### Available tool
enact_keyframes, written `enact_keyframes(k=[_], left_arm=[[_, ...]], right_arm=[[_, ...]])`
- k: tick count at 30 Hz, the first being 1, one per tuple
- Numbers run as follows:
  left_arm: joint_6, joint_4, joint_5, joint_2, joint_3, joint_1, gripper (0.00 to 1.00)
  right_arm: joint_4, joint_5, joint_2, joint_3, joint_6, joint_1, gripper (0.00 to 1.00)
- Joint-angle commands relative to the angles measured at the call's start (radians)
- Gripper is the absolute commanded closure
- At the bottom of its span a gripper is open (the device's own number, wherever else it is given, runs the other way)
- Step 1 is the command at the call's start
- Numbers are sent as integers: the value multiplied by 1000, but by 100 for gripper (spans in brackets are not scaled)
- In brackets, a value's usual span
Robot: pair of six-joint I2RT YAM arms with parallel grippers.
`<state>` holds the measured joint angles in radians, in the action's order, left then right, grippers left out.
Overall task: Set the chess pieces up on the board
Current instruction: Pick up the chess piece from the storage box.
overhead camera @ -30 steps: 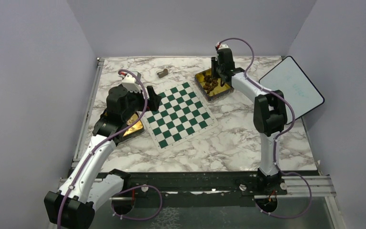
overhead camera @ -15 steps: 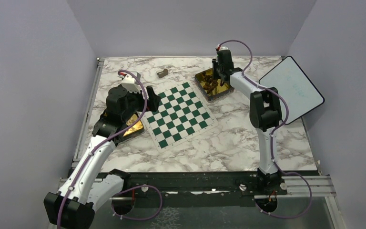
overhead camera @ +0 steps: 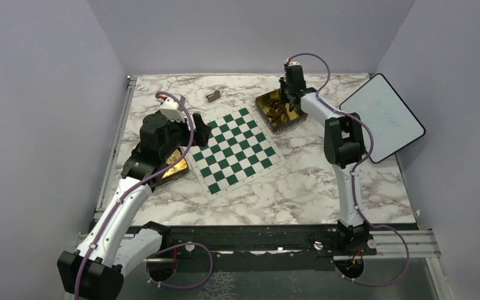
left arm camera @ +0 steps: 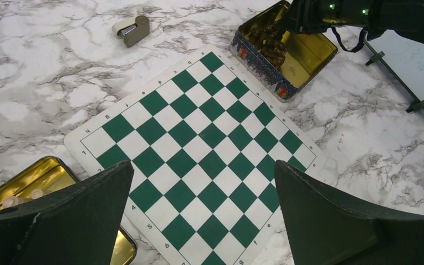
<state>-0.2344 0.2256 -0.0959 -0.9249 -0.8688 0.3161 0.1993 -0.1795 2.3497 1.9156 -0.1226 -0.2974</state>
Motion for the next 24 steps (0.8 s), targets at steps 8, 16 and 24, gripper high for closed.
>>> enact_keyframes(k=[8,16,24], left_arm=[[12,-7,15,-8,-9,6,1],[14,-6,17,-7,-9,6,1],[13,-6,17,-7,-8,6,1]], right_arm=[[61,4,57,70,-3,14,71],[70,20,63,86,-4,14,82],[89,-4,51,72,7,14,75]])
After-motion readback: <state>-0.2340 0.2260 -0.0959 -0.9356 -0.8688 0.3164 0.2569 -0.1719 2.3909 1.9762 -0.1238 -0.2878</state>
